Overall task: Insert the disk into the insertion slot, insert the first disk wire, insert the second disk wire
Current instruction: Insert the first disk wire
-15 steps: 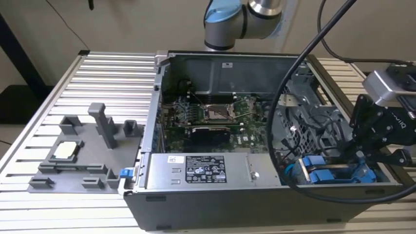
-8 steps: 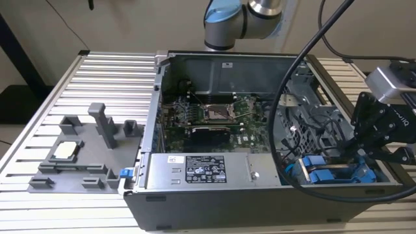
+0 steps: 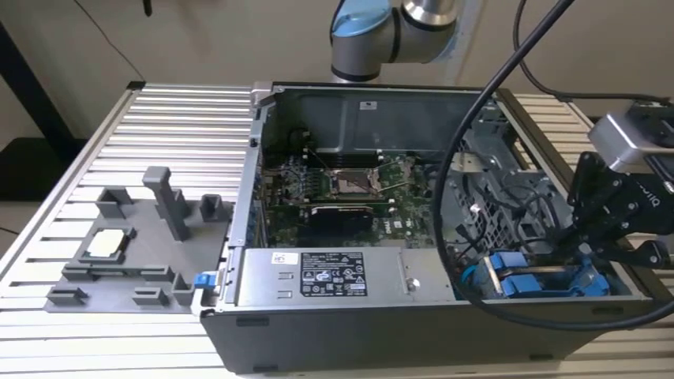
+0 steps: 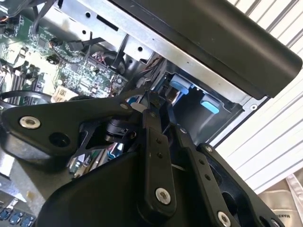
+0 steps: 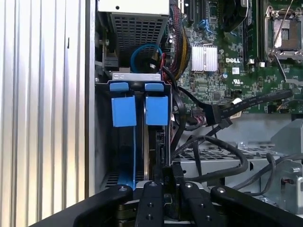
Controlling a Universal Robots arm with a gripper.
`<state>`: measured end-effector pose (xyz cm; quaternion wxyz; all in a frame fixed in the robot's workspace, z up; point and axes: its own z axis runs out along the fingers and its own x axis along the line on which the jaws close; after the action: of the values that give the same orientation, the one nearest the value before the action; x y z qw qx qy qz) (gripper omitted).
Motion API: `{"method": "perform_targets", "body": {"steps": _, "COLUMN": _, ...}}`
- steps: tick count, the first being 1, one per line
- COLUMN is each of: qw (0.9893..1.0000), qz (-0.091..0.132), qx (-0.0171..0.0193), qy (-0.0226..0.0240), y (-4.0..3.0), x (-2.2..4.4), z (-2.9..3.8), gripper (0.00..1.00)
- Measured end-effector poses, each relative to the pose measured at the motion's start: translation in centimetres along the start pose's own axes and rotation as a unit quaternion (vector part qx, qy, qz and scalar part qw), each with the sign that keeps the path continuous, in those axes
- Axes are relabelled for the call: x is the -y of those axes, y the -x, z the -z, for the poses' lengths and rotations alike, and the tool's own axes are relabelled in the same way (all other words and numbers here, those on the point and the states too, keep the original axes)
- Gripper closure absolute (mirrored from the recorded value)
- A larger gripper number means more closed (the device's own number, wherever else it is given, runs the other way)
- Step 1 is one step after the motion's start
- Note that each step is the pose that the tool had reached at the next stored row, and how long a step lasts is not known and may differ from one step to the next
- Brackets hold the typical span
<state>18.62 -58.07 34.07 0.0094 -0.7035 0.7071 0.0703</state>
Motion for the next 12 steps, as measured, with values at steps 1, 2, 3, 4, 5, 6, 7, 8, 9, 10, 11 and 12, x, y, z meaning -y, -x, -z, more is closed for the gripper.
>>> {"method": "perform_targets", "body": {"steps": 1, "qw": 1.0, "qz": 0.001, "qx": -0.0001, "qy": -0.0014, "y": 0.0, "x": -0.03, "z": -0.03, "gripper": 0.81}}
{"method": "perform_targets", "body": {"steps": 2, "qw": 1.0, "qz": 0.002, "qx": -0.0002, "qy": -0.0025, "y": 0.0, "x": -0.08, "z": -0.06, "gripper": 0.81}}
{"method": "perform_targets", "body": {"steps": 3, "qw": 1.0, "qz": 0.002, "qx": -0.0003, "qy": -0.0031, "y": 0.0, "x": -0.14, "z": -0.08, "gripper": 0.81}}
{"method": "perform_targets", "body": {"steps": 4, "qw": 1.0, "qz": 0.003, "qx": -0.0003, "qy": -0.0036, "y": 0.0, "x": -0.22, "z": -0.1, "gripper": 0.81}}
{"method": "perform_targets", "body": {"steps": 5, "qw": 1.0, "qz": 0.003, "qx": -0.0004, "qy": -0.0042, "y": -0.01, "x": -0.32, "z": -0.12, "gripper": 0.81}}
{"method": "perform_targets", "body": {"steps": 6, "qw": 1.0, "qz": 0.003, "qx": -0.0003, "qy": -0.0046, "y": -0.01, "x": -0.4, "z": -0.15, "gripper": 0.81}}
{"method": "perform_targets", "body": {"steps": 7, "qw": 1.0, "qz": 0.003, "qx": -0.0002, "qy": -0.0048, "y": -0.01, "x": -0.44, "z": -0.18, "gripper": 0.81}}
{"method": "perform_targets", "body": {"steps": 8, "qw": 1.0, "qz": 0.003, "qx": -0.0003, "qy": -0.0049, "y": -0.02, "x": -0.44, "z": -0.2, "gripper": 0.81}}
{"method": "perform_targets", "body": {"steps": 9, "qw": 1.0, "qz": 0.003, "qx": -0.0004, "qy": -0.005, "y": -0.02, "x": -0.44, "z": -0.21, "gripper": 0.81}}
{"method": "perform_targets", "body": {"steps": 10, "qw": 1.0, "qz": 0.003, "qx": -0.0004, "qy": -0.0051, "y": -0.02, "x": -0.43, "z": -0.25, "gripper": 0.81}}
{"method": "perform_targets", "body": {"steps": 11, "qw": 1.0, "qz": 0.003, "qx": -0.0005, "qy": -0.0052, "y": -0.02, "x": -0.44, "z": -0.27, "gripper": 0.81}}
{"method": "perform_targets", "body": {"steps": 12, "qw": 1.0, "qz": 0.003, "qx": -0.0005, "qy": -0.0053, "y": -0.03, "x": -0.44, "z": -0.31, "gripper": 0.81}}
